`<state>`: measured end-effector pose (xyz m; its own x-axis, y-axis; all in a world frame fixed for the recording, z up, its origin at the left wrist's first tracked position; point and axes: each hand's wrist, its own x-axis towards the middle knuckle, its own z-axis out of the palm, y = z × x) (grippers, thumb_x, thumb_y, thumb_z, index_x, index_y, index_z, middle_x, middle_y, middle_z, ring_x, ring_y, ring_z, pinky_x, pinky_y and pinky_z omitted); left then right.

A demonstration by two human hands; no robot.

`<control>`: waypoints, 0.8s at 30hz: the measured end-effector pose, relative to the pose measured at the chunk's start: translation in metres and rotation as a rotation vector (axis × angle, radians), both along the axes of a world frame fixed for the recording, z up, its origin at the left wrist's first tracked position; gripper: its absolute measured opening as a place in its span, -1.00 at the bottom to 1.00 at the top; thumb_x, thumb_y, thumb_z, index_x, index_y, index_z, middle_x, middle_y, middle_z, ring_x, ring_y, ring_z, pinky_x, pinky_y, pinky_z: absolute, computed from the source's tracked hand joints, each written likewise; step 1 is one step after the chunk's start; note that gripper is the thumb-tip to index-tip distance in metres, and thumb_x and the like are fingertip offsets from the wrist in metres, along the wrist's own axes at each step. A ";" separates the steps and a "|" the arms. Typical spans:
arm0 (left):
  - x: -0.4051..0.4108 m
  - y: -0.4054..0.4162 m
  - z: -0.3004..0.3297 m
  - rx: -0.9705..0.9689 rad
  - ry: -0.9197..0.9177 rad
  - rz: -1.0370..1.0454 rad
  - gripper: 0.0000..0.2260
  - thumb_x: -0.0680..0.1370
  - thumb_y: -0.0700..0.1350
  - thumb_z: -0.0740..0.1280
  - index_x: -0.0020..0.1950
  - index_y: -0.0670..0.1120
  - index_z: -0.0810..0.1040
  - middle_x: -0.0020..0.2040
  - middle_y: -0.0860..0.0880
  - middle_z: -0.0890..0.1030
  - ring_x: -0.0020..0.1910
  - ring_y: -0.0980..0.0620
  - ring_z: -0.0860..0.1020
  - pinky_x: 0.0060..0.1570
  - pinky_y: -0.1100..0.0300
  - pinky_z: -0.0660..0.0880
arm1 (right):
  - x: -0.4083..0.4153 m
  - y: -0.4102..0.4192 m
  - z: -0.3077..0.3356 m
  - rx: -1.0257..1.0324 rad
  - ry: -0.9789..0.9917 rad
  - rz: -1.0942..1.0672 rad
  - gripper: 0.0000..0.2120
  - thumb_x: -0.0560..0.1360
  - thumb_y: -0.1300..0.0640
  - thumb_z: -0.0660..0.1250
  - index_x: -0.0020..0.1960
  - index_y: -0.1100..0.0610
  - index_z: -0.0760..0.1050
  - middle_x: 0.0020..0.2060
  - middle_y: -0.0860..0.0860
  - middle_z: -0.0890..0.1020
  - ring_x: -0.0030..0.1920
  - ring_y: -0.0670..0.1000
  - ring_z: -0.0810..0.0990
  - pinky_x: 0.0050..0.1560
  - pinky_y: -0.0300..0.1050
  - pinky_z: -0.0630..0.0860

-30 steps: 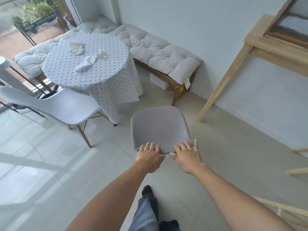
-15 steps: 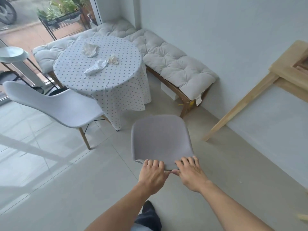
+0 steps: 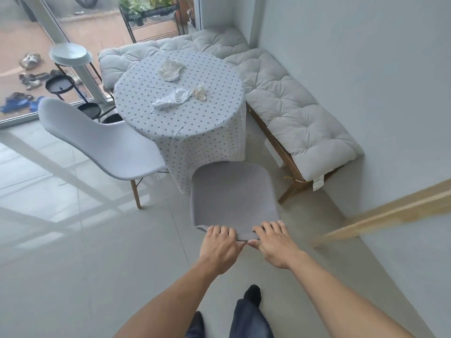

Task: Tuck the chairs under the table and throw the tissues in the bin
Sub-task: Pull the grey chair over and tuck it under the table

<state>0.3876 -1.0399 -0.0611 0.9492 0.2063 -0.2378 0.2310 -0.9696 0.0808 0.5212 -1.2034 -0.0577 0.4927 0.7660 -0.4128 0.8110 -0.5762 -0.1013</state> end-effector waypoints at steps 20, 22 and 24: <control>0.174 0.061 0.007 -0.158 0.123 0.422 -0.52 0.73 0.24 0.03 0.26 -0.13 0.48 0.27 -0.18 0.58 0.32 -0.23 0.48 0.50 -0.12 0.24 | 0.215 0.112 -0.003 0.016 -0.029 0.340 -0.36 0.61 -0.35 -0.18 0.42 0.01 0.35 0.29 0.10 0.49 0.27 0.23 0.43 0.46 0.23 0.18; 0.187 0.063 0.006 -0.162 0.123 0.429 -0.53 0.73 0.23 0.02 0.27 -0.13 0.47 0.27 -0.17 0.58 0.32 -0.23 0.48 0.49 -0.12 0.24 | 0.230 0.117 -0.004 0.021 -0.024 0.354 -0.27 0.56 -0.38 -0.30 0.42 0.00 0.33 0.29 0.10 0.49 0.27 0.23 0.44 0.47 0.25 0.17; 0.198 0.066 0.004 -0.167 0.122 0.440 -0.53 0.73 0.22 0.01 0.27 -0.13 0.46 0.27 -0.17 0.58 0.32 -0.23 0.48 0.49 -0.12 0.24 | 0.243 0.123 -0.006 0.031 -0.021 0.356 -0.24 0.54 -0.39 -0.34 0.41 -0.01 0.33 0.29 0.10 0.49 0.26 0.23 0.44 0.46 0.26 0.17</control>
<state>0.5856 -0.9738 -0.0567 0.7436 0.5316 -0.4055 0.6336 -0.7538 0.1738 0.7646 -1.0808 -0.0636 0.2012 0.9033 -0.3790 0.9624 -0.2544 -0.0954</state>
